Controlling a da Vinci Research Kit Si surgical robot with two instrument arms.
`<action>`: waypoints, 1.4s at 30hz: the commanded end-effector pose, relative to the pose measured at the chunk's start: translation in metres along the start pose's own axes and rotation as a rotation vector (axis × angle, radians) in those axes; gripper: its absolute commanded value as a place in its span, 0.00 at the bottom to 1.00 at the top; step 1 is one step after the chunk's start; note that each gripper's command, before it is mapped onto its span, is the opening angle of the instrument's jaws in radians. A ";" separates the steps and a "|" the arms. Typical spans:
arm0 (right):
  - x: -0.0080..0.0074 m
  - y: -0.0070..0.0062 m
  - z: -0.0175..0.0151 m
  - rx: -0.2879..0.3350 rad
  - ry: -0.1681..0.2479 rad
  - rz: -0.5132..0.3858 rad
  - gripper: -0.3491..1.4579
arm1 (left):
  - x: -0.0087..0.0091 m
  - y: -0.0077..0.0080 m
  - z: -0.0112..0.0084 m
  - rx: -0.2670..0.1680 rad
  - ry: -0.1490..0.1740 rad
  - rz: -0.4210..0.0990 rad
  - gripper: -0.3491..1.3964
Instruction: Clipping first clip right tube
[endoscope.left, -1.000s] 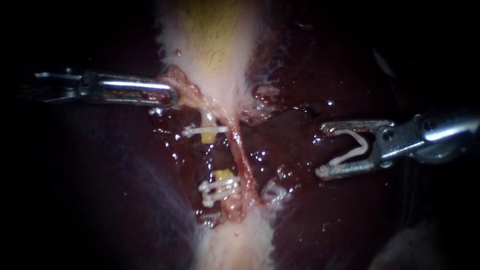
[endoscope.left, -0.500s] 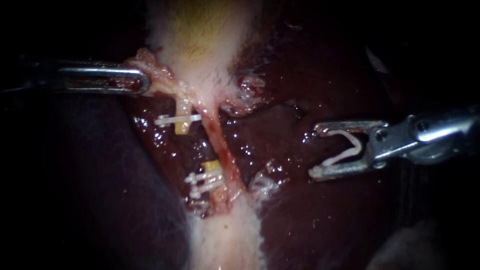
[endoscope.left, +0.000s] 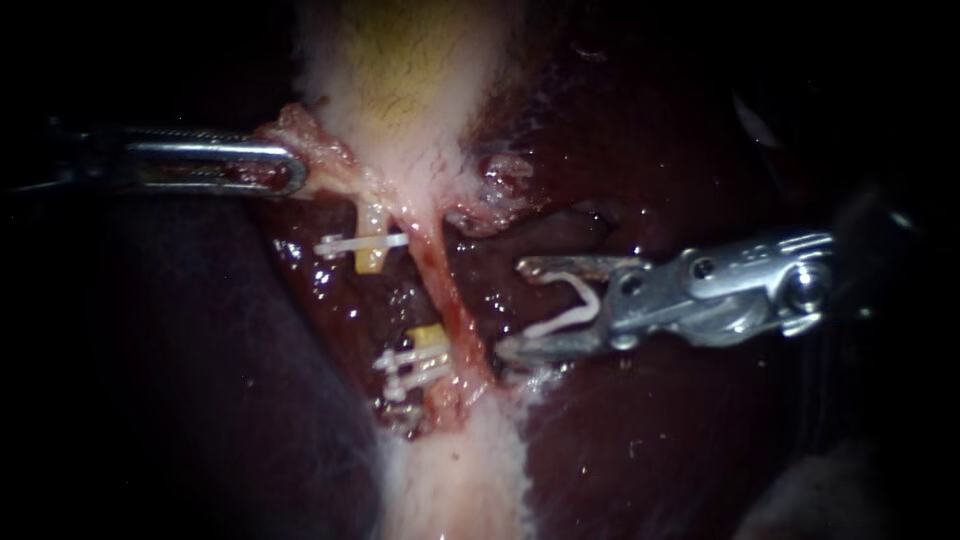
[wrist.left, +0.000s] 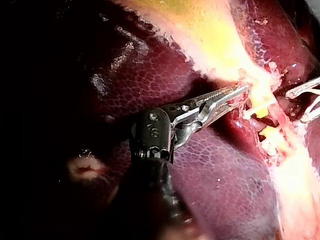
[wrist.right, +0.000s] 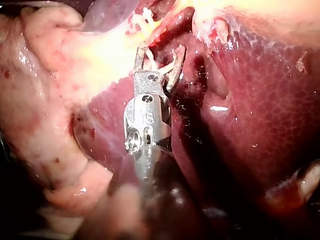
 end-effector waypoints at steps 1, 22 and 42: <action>0.0001 0.0001 0.0005 0.001 0.000 0.001 0.47 | 0.0000 0.0000 0.0000 -0.002 0.000 0.000 0.00; 0.0018 0.0000 0.0072 0.275 0.121 0.103 0.47 | -0.0004 -0.0001 0.0003 -0.005 -0.002 0.003 0.00; -0.0011 -0.0050 0.0080 0.510 0.091 0.172 0.43 | -0.0004 -0.0002 0.0003 -0.006 -0.002 0.003 0.00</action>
